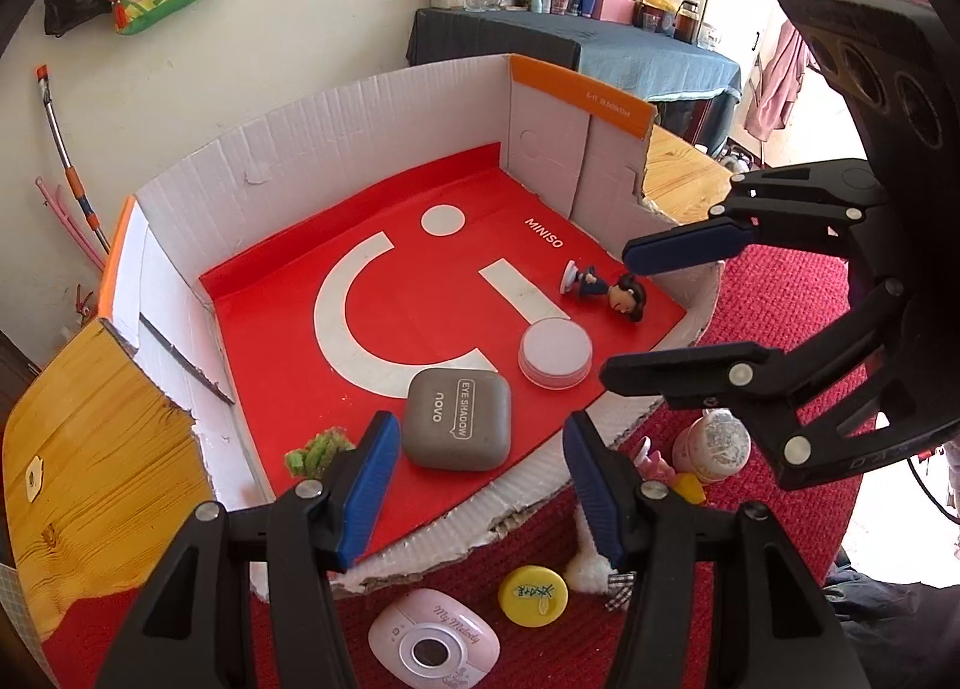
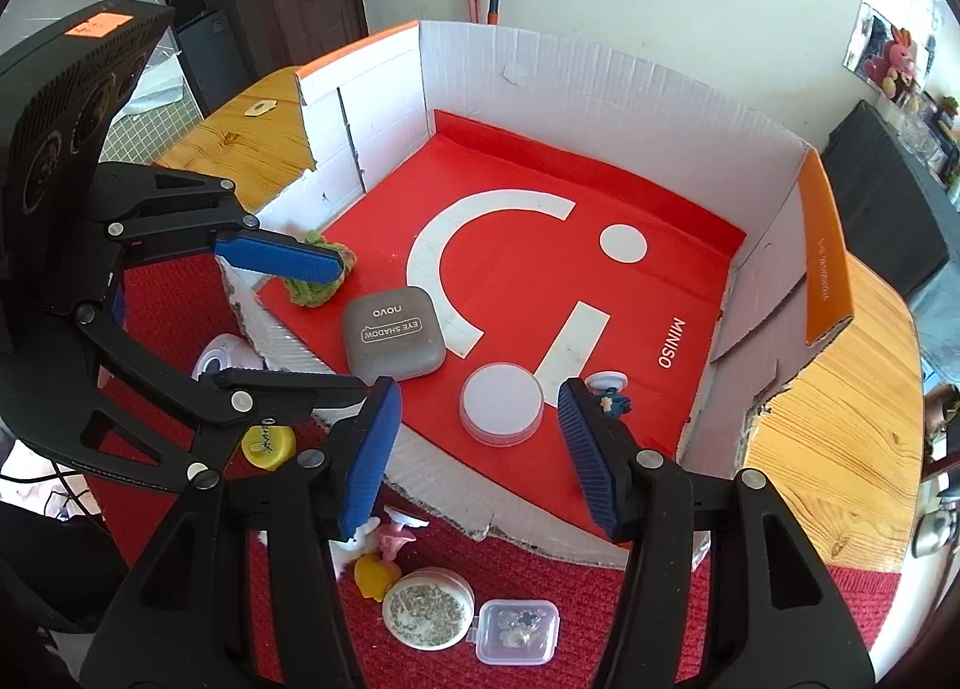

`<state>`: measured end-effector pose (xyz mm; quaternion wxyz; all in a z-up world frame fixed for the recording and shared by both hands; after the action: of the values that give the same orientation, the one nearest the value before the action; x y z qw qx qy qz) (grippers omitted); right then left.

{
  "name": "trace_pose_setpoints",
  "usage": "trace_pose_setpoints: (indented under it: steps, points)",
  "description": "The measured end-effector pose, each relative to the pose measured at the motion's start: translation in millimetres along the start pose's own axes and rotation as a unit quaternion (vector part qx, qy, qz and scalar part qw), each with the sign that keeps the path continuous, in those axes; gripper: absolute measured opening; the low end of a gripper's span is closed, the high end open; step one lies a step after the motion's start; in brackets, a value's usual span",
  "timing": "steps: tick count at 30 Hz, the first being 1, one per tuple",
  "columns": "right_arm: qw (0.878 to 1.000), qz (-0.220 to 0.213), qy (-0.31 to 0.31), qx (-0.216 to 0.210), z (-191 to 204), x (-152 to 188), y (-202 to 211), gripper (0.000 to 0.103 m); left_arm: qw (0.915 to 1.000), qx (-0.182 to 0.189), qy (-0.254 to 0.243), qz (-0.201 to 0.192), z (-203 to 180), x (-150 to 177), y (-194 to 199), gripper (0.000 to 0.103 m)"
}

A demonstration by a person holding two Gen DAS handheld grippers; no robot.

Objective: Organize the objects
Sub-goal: 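Lift both tools out of the box back toward the mat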

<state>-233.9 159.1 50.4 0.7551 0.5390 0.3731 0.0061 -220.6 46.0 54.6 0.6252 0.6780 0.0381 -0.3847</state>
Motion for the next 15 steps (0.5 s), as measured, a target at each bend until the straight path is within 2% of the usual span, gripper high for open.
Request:
trace_pose_setpoints:
  steps: [9, 12, 15]
  points:
    - [0.999, -0.05, -0.004, 0.013, 21.6, 8.0, 44.0, 0.064, 0.9976, 0.01, 0.052, -0.045, -0.5, 16.9, 44.6, 0.065]
    - [0.997, -0.072, -0.006, 0.018, 29.3, 13.9, 59.3, 0.067, 0.9957, 0.013, 0.066, -0.064, -3.4, 23.0, 58.7, 0.072]
    - [0.996, -0.089, -0.009, 0.02, 36.9, 20.4, 72.3, 0.071, 0.9941, 0.005, 0.072, -0.081, -8.2, 29.0, 72.5, 0.073]
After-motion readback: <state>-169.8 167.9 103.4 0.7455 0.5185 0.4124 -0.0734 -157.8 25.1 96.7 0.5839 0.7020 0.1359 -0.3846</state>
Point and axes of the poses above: each gripper's, at about its wrist camera, not at the fingertips, and y roughly against the way its jaws point, z to its left, x to its underside, the point moved 5 cm from there along -y, roughly the way its jaws point, and after that the axes turned 8 degrees about -x, right-handed, at the moved point
